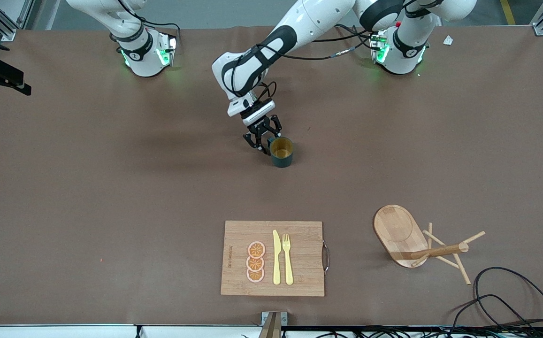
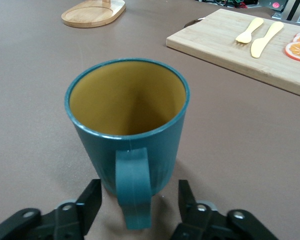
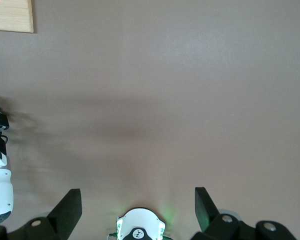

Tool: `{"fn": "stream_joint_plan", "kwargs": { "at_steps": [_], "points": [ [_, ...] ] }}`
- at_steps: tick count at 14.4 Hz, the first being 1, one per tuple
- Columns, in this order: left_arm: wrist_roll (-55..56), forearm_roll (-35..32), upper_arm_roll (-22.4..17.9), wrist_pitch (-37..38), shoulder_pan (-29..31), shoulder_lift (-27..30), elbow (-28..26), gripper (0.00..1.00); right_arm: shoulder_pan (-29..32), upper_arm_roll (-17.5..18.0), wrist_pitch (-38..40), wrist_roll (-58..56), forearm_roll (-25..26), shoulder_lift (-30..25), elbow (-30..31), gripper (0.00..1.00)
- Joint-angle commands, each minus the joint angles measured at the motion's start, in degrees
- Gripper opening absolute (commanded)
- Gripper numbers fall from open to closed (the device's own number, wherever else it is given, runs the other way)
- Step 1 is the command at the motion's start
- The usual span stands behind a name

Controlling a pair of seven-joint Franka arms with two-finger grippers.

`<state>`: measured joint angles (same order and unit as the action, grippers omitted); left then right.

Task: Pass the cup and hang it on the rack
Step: 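Lower the left gripper and close it on the mug handle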

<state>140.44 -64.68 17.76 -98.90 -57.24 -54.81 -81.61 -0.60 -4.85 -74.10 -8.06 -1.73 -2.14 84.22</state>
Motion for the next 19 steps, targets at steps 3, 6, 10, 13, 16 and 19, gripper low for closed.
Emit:
{"fn": "stream_joint_plan", "kwargs": {
  "at_steps": [3,6,10,13,16,19],
  "points": [
    [-4.0,-0.4,-0.4,1.8,-0.8,0.5,0.8,0.6,-0.5,-0.2,-1.1,-0.5,0.7,-1.6,1.6,1.0],
    [-5.5,-0.3,-0.3,2.6,-0.7,0.6,0.8,0.54,-0.5,-0.2,-1.8,-0.7,1.9,-1.6,1.5,1.0],
    [-5.6,-0.4,-0.3,2.6,-0.7,0.4,0.9,0.35,0.2,0.0,-1.8,-2.5,2.1,-1.7,1.5,1.0],
    [-5.7,-0.4,-0.3,2.6,-0.7,0.4,0.9,0.17,0.3,0.0,-1.9,-2.5,1.7,-1.8,1.5,1.0],
    [-5.9,-0.3,-0.3,2.5,-0.6,0.6,1.1,0.04,1.0,0.1,-1.8,-2.5,1.5,-2.6,2.1,1.0],
    [-6.6,0.2,0.0,2.5,-0.2,1.4,1.5,0.0,1.1,0.1,-1.8,-2.5,1.5,-3.7,3.7,1.0]
  ]
}}
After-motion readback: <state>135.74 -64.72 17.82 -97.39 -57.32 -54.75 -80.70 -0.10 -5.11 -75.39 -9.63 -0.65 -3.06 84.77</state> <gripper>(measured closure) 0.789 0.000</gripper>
